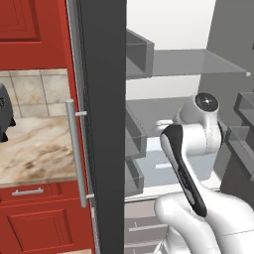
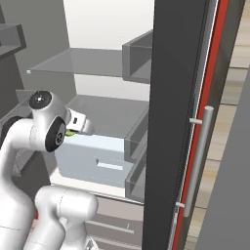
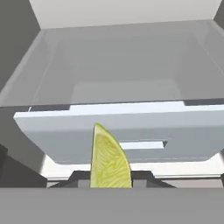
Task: Grab the lemon wedge and garlic from the fridge, place them in the blender, close the lid, and turn on the blender to create a marinade.
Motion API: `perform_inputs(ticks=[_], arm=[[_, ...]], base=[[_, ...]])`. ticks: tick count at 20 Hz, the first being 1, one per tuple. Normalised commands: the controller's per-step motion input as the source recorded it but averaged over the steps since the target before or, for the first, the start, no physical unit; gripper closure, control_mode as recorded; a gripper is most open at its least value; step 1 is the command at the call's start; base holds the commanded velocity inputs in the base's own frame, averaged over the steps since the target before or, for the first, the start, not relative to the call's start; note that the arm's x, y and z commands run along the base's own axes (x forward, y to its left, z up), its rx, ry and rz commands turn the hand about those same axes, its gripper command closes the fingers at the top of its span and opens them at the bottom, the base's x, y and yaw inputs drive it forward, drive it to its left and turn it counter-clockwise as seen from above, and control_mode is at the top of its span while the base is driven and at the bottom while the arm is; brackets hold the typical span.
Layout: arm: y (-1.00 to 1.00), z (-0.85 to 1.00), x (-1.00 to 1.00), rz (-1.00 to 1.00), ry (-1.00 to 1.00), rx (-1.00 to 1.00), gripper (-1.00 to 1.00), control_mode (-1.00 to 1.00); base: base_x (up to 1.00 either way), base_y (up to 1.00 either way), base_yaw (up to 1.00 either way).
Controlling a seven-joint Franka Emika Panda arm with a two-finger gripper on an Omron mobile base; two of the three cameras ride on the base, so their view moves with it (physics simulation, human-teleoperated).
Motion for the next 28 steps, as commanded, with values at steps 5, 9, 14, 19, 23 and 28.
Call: perform_inputs(ticks=[5, 9, 14, 19, 23, 28], arm=[[0.00, 0.00, -0.36, 0.00, 0.00, 0.00, 1.00, 1.00], [0.00, 0.00, 0.00, 0.00, 0.00, 0.00, 1.00, 1.00], [0.00, 0.00, 0.00, 0.00, 0.00, 0.00, 1.00, 1.00], [0.00, 0.00, 0.00, 0.00, 0.00, 0.00, 1.00, 1.00], [0.00, 0.00, 0.00, 0.00, 0.00, 0.00, 1.00, 1.00], [0.00, 0.00, 0.00, 0.00, 0.00, 0.00, 1.00, 1.00]], base=[[-0.60, 0.07, 0.00], [-1.00, 0.03, 0.00], [-1.00, 0.00, -0.15], [-1.00, 0.00, -0.46], [-1.00, 0.00, -0.60], [-1.00, 0.00, -0.68]])
